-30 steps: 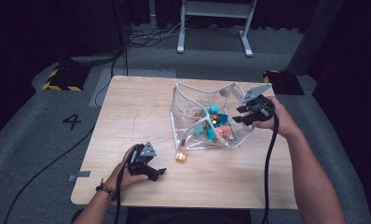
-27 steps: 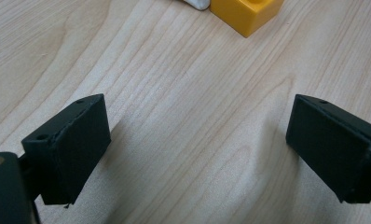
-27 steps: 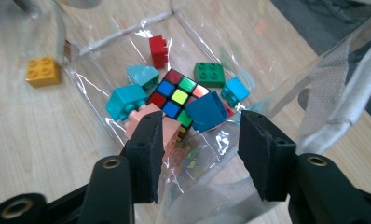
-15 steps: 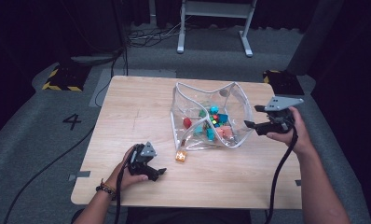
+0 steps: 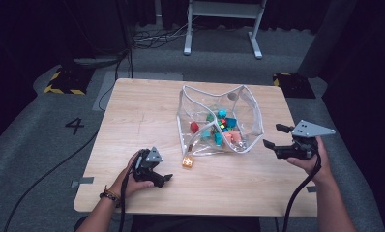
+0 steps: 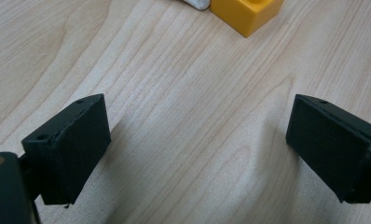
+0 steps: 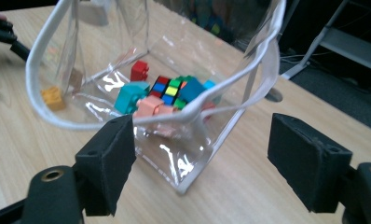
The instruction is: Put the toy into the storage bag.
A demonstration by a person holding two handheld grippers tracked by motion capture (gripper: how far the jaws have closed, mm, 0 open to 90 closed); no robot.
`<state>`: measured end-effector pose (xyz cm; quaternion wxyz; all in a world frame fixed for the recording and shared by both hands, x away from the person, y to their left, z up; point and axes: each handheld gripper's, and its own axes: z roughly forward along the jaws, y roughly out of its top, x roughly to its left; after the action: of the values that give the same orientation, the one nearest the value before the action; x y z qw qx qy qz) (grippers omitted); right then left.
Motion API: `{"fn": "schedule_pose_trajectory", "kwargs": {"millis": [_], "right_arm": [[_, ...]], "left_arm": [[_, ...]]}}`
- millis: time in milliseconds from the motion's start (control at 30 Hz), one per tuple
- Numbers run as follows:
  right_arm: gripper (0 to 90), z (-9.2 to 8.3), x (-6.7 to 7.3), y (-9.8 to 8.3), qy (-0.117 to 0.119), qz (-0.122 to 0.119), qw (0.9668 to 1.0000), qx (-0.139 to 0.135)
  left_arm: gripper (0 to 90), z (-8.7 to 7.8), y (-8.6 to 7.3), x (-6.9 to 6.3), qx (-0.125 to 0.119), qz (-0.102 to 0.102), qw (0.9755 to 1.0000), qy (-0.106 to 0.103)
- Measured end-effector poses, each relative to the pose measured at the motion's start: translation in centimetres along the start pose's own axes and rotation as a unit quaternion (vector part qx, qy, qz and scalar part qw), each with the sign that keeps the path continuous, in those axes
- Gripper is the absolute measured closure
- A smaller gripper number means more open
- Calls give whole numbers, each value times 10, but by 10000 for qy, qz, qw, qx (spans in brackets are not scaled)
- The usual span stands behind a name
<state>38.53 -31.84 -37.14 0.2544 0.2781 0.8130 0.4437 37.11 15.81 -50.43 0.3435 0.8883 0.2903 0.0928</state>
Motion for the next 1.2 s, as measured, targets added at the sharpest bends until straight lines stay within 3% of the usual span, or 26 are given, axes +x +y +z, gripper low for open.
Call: {"fn": "schedule_pose_trajectory", "kwargs": {"millis": [167, 367, 567, 667, 767, 833, 1000, 1133, 1200], "right_arm": [[239, 7, 6, -15, 60, 52, 9999, 105], [240, 30, 19, -42, 350, 203, 9983, 412], [259, 41, 30, -54, 597, 354, 9966, 443], [302, 53, 47, -62, 920, 308, 9939, 521], [305, 63, 66, -65, 1056, 21, 9925, 608], [305, 65, 71, -65, 1112, 16, 9920, 596], [299, 87, 101, -58, 1476, -94, 9875, 542], [295, 97, 113, -52, 1570, -113, 9862, 519], [293, 110, 127, -45, 1640, -179, 9848, 534]], "left_arm": [[65, 0, 0, 0, 1, 0, 10000, 0], [65, 0, 0, 0, -1, 3, 10000, -2], [65, 0, 0, 0, -5, 2, 10000, -5], [65, 0, 0, 0, -4, 4, 10000, -2], [66, 0, 0, 0, 5, 14, 10000, 15], [66, 0, 0, 0, 6, 13, 10000, 15], [66, 0, 0, 0, 6, 12, 10000, 14], [66, 0, 0, 0, 9, 13, 10000, 13], [65, 0, 0, 0, 8, 12, 10000, 12]]}}
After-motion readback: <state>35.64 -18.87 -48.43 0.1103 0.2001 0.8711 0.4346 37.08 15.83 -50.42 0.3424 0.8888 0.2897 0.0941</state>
